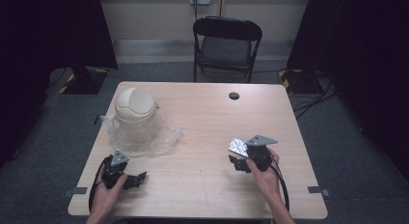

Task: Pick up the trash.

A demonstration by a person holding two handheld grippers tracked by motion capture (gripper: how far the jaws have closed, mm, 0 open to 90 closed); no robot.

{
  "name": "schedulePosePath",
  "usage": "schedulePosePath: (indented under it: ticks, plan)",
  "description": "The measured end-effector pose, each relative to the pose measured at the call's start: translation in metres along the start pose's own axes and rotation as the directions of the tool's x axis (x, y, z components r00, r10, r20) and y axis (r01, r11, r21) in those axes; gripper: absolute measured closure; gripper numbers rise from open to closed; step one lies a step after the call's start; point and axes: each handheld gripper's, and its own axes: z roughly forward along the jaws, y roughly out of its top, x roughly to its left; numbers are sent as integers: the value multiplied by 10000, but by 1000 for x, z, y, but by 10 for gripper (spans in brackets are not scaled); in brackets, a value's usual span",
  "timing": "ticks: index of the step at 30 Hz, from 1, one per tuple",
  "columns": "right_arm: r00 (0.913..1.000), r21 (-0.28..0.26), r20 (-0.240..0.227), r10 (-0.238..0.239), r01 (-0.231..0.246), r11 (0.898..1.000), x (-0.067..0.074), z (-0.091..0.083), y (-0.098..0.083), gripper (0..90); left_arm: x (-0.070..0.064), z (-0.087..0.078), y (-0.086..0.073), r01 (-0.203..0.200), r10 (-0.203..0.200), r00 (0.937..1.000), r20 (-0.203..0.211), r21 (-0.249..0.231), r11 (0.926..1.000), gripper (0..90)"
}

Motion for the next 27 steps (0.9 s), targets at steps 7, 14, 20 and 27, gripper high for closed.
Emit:
schedulePosePath:
  ticks: [7,14,20,27]
  plan:
    - [9993,-136,-347,-118,113,9998,8,13,17,144,0,0,0,-1,1,10000,4,0,10000,0]
    - [9968,-292,-731,-337,316,9991,19,24,39,147,0,0,0,7,-7,10000,12,4,10000,0]
    - [9937,-416,-969,-558,520,9978,26,36,63,149,0,0,0,5,-5,10000,11,2,10000,0]
    - [9883,-435,-1221,-915,868,9953,39,50,86,148,0,0,0,4,-4,10000,-11,10,10000,0]
